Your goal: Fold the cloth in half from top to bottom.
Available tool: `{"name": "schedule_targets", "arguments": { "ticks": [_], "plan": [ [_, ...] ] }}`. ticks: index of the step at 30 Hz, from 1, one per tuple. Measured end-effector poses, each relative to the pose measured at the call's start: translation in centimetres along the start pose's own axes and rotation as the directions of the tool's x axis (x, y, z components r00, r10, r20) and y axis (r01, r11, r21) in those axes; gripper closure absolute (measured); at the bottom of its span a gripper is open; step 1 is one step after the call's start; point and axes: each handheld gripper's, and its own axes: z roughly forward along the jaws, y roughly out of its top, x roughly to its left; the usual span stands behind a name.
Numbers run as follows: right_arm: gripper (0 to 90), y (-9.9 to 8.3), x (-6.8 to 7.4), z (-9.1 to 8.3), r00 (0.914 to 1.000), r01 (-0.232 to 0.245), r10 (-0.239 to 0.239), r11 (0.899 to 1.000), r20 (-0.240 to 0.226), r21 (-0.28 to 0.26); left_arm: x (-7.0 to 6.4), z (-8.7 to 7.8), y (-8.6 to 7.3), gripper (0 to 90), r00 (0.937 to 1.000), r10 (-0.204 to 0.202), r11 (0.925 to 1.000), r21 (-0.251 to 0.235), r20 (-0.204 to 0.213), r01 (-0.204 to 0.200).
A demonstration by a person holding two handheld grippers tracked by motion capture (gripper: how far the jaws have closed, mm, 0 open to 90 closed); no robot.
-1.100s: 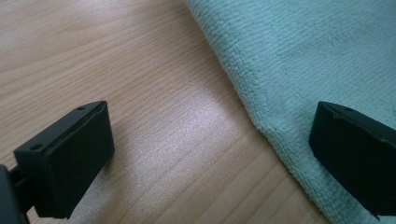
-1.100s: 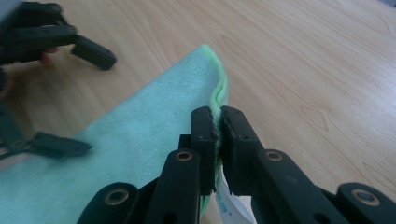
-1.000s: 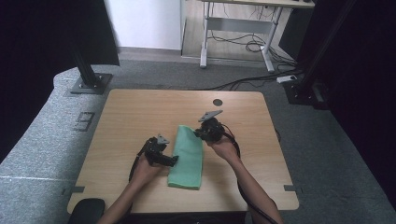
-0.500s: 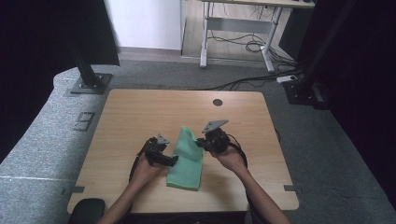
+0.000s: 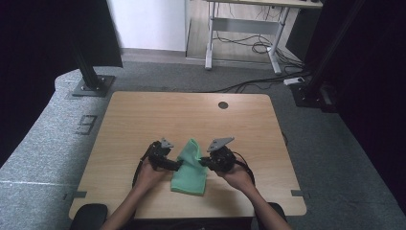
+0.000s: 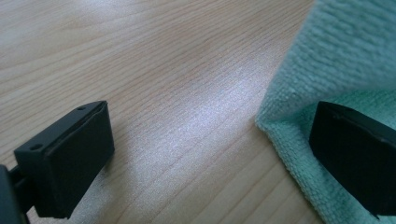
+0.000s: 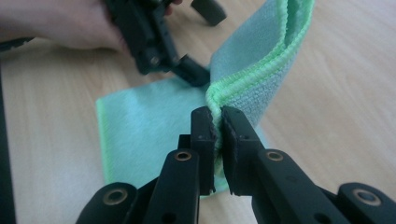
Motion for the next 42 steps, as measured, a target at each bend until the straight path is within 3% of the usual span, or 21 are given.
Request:
{"name": "schedule_targets", "arguments": {
  "ticks": [15, 23, 29, 33, 38, 42],
  "plan": [
    [82.4, -3.4, 2.2, 1.8, 0.9976, -0.029, 0.031, 0.999, -0.063, 0.034, 0.0, 0.0, 0.0, 0.0, 1.0, -0.002, 1.0, 0.0, 0.0, 0.002],
    [82.1, -4.8, 2.7, 2.7, 0.9963, -0.042, 0.047, 0.997, -0.072, 0.067, 0.0, 0.0, 0.0, 0.0, 1.0, -0.001, 1.0, -0.001, 0.002, 0.001],
    [82.8, -5.0, 3.0, 3.2, 0.9991, -0.004, 0.008, 0.996, -0.042, 0.088, 0.2, 0.1, 0.1, 0.0, 0.9999, -0.012, 0.9999, -0.001, -0.008, 0.012],
    [83.0, -4.6, 2.3, 3.4, 1.0, 0.002, -0.001, 0.995, -0.004, 0.098, 0.7, 0.4, 0.5, 0.0, 0.9991, -0.032, 0.9995, 0.001, -0.026, 0.032],
    [82.9, -4.0, 0.2, 3.8, 0.9979, -0.011, 0.004, 0.995, 0.065, 0.1, 1.7, 1.1, 1.4, 0.0, 0.998, -0.05, 0.9987, 0.0, -0.038, 0.05],
    [82.6, -4.0, -0.9, 3.5, 0.997, -0.068, 0.065, 0.995, 0.042, 0.068, 1.8, 1.1, 1.4, 0.0, 0.9984, -0.046, 0.9989, 0.002, -0.034, 0.046]
  ]
}}
